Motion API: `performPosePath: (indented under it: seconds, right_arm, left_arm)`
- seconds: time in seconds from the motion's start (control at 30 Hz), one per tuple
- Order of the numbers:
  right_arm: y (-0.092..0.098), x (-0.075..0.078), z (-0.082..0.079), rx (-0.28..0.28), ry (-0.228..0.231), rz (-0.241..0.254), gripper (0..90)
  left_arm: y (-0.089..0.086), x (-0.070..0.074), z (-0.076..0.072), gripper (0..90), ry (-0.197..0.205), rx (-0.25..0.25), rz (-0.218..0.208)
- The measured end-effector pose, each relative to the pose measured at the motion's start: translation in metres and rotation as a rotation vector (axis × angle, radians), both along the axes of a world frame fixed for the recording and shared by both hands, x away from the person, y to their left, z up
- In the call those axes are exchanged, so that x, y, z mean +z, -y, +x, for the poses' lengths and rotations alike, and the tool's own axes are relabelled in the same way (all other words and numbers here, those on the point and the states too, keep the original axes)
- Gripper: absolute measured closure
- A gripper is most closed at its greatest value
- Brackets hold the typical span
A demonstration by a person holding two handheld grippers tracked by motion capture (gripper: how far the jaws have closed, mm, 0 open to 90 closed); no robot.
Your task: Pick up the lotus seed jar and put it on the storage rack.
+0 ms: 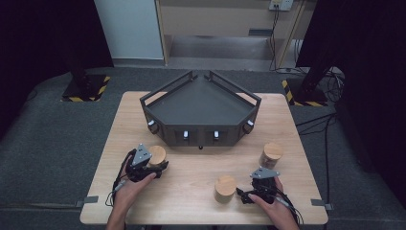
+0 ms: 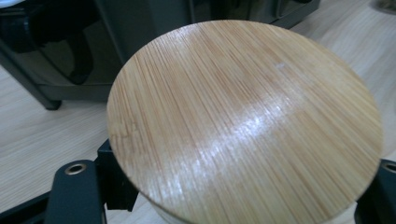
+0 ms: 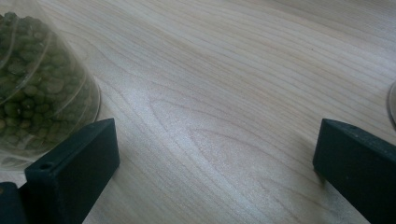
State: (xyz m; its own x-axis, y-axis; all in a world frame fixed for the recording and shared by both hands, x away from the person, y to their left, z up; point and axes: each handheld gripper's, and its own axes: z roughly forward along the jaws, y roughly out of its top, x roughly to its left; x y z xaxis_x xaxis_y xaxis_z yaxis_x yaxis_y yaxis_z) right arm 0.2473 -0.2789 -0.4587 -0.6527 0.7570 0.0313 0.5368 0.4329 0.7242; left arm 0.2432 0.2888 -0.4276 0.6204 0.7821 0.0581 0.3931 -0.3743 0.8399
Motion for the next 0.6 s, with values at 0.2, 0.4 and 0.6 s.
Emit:
performPosePath:
  seconds: [0.2, 0.4, 0.6]
  right_arm:
    - [0.0007, 0.0000, 0.0011, 0.007, 0.000, 0.000, 0.2]
    - [0.0007, -0.0001, 0.0010, 0.006, 0.000, 0.000, 0.3]
    - [0.0005, -0.0001, 0.0006, 0.005, 0.000, 0.000, 0.3]
  left_arm:
    - [0.0007, 0.0048, 0.0008, 24.6, 0.002, -0.030, 0.012]
    - [0.0038, 0.0075, 0.0038, 24.6, -0.006, -0.051, 0.030]
    - [0.0031, 0.0089, 0.0066, 24.6, -0.007, -0.064, 0.036]
